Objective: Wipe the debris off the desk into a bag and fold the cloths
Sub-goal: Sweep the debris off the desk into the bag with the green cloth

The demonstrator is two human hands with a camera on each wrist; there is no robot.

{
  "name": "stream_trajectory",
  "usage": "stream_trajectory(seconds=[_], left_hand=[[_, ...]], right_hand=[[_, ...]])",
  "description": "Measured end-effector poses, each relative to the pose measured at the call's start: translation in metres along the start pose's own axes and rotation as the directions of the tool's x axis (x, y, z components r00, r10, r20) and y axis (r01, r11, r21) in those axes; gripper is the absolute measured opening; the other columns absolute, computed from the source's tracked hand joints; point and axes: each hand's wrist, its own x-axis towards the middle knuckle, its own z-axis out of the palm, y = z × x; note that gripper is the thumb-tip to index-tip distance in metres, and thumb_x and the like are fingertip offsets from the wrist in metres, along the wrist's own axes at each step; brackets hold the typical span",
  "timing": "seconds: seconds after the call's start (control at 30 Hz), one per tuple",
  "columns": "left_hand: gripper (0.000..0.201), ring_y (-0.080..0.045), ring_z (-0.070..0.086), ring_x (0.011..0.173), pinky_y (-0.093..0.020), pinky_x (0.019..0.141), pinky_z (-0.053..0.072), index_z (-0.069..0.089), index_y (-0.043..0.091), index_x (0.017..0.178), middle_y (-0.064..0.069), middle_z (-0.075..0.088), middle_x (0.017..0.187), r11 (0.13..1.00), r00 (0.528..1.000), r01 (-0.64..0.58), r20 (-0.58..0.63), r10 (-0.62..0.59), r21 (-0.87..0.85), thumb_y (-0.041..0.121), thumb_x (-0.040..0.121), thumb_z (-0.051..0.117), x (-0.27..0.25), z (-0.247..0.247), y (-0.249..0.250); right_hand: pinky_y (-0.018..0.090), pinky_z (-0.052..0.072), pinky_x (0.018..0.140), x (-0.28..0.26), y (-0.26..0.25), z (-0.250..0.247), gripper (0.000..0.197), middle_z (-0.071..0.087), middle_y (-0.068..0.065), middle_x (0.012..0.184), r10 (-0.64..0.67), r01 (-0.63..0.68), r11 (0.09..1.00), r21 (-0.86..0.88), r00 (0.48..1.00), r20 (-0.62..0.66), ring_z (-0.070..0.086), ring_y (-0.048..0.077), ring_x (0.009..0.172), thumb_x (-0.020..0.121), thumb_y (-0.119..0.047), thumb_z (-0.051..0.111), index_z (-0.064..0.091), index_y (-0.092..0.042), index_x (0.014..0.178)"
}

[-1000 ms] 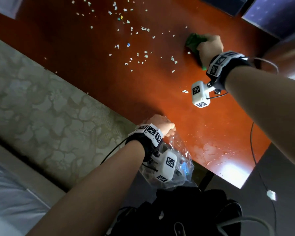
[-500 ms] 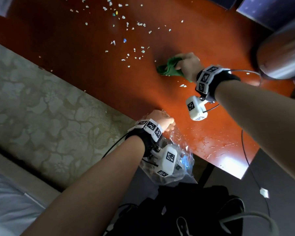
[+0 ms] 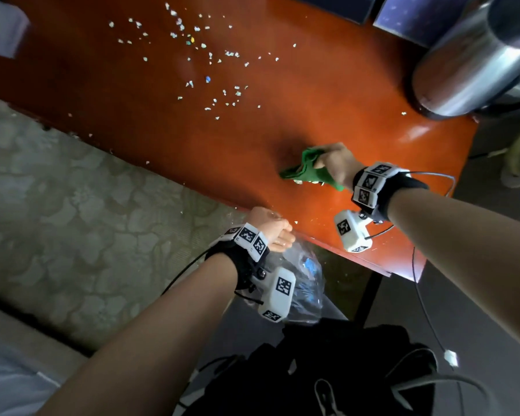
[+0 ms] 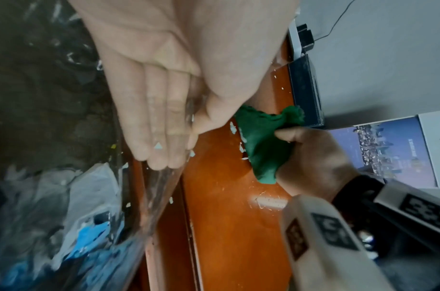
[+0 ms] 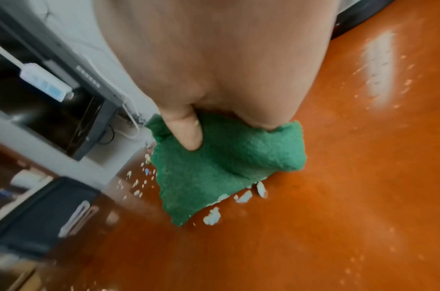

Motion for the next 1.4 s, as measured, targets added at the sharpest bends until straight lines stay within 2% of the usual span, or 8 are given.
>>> stream_trajectory(seconds=[0.13, 0.37, 0.47, 0.67, 0.77, 0.9, 1.2, 1.4], left_hand=[[0.032, -0.035, 0.06, 0.111, -0.038, 0.097, 0.048, 0.052, -0.01, 0.13, -0.025, 0.058, 0.133, 1.0, 0.999, 0.007, -0.035, -0.008, -0.015, 0.006, 0.103, 0.045, -0.005, 0.008, -0.028], [0.03, -0.045, 0.047, 0.131, -0.049, 0.098, 0.04, 0.056, -0.008, 0.094, -0.035, 0.05, 0.133, 0.946, 0.995, 0.099, 0.025, -0.096, -0.308, 0.005, 0.105, 0.032, -0.003, 0.003, -0.062], [0.048, -0.039, 0.036, 0.141, -0.045, 0.109, 0.031, 0.045, -0.012, 0.134, -0.029, 0.045, 0.143, 0.915, 0.991, 0.137, 0.048, -0.128, -0.38, 0.02, 0.107, 0.022, 0.007, 0.005, -0.072], [0.043, -0.029, 0.053, 0.102, -0.04, 0.1, 0.04, 0.052, -0.005, 0.081, -0.015, 0.058, 0.103, 0.906, 0.989, 0.117, 0.128, -0.07, -0.407, 0.014, 0.106, 0.022, 0.02, 0.02, -0.069], [0.036, -0.035, 0.055, 0.122, -0.041, 0.102, 0.045, 0.047, -0.014, 0.13, -0.03, 0.05, 0.138, 0.906, 0.999, 0.04, -0.015, -0.051, -0.421, 0.008, 0.108, 0.028, 0.033, 0.027, -0.063], [0.042, -0.029, 0.042, 0.139, -0.033, 0.114, 0.034, 0.029, -0.005, 0.148, -0.018, 0.042, 0.151, 0.942, 0.999, 0.029, -0.013, -0.035, -0.335, 0.001, 0.106, 0.029, 0.041, 0.035, -0.057], [0.04, -0.043, 0.047, 0.132, -0.039, 0.092, 0.054, 0.042, -0.013, 0.133, -0.033, 0.045, 0.143, 0.812, 0.991, -0.059, 0.066, 0.119, -0.58, -0.011, 0.1, 0.018, 0.046, 0.02, -0.071], [0.013, -0.03, 0.064, 0.113, -0.032, 0.085, 0.056, 0.061, -0.003, 0.099, -0.021, 0.066, 0.121, 0.942, 0.981, -0.194, -0.071, 0.181, -0.275, -0.006, 0.098, 0.049, 0.041, 0.031, -0.063]], right_hand=[[0.023, 0.039, 0.067, -0.007, 0.0, -0.017, 0.038, 0.065, 0.011, 0.1, 0.022, -0.005, 0.992, 0.127, 0.991, -0.13, 0.059, 0.022, 0.09, 0.081, -0.001, 0.055, 0.067, -0.012, 0.115], [0.019, 0.041, 0.065, -0.03, 0.011, -0.035, 0.049, 0.065, 0.01, 0.111, 0.063, -0.011, 0.977, 0.213, 0.97, -0.236, 0.061, 0.024, 0.096, 0.072, -0.011, 0.058, 0.063, -0.013, 0.121], [0.023, 0.047, 0.074, -0.037, 0.017, -0.032, 0.045, 0.062, 0.007, 0.111, 0.075, 0.007, 0.967, 0.257, 0.949, -0.308, 0.06, 0.023, 0.099, 0.078, -0.011, 0.058, 0.06, -0.015, 0.123], [0.02, 0.045, 0.077, -0.034, 0.03, -0.007, 0.043, 0.06, 0.008, 0.123, -0.014, 0.059, 0.988, 0.145, 0.955, -0.296, 0.058, 0.021, 0.107, 0.088, -0.011, 0.052, 0.056, -0.02, 0.13], [0.025, 0.051, 0.083, -0.03, 0.036, 0.004, 0.044, 0.064, 0.008, 0.118, -0.032, 0.061, 0.994, 0.091, 0.956, -0.291, 0.061, 0.023, 0.106, 0.086, -0.013, 0.052, 0.059, -0.021, 0.129], [0.027, 0.052, 0.088, -0.024, 0.044, 0.004, 0.045, 0.064, 0.007, 0.119, -0.029, 0.058, 0.995, 0.085, 0.951, -0.307, 0.062, 0.022, 0.105, 0.087, -0.012, 0.05, 0.058, -0.021, 0.131], [0.021, 0.049, 0.081, -0.023, 0.048, 0.003, 0.045, 0.063, 0.01, 0.119, -0.038, 0.071, 0.993, 0.094, 0.95, -0.31, 0.06, 0.022, 0.103, 0.086, -0.012, 0.052, 0.059, -0.02, 0.13], [0.023, 0.05, 0.085, -0.024, 0.048, 0.001, 0.044, 0.06, 0.005, 0.11, -0.029, 0.072, 0.989, 0.131, 0.953, -0.302, 0.058, 0.018, 0.099, 0.088, -0.008, 0.051, 0.058, -0.017, 0.131]])
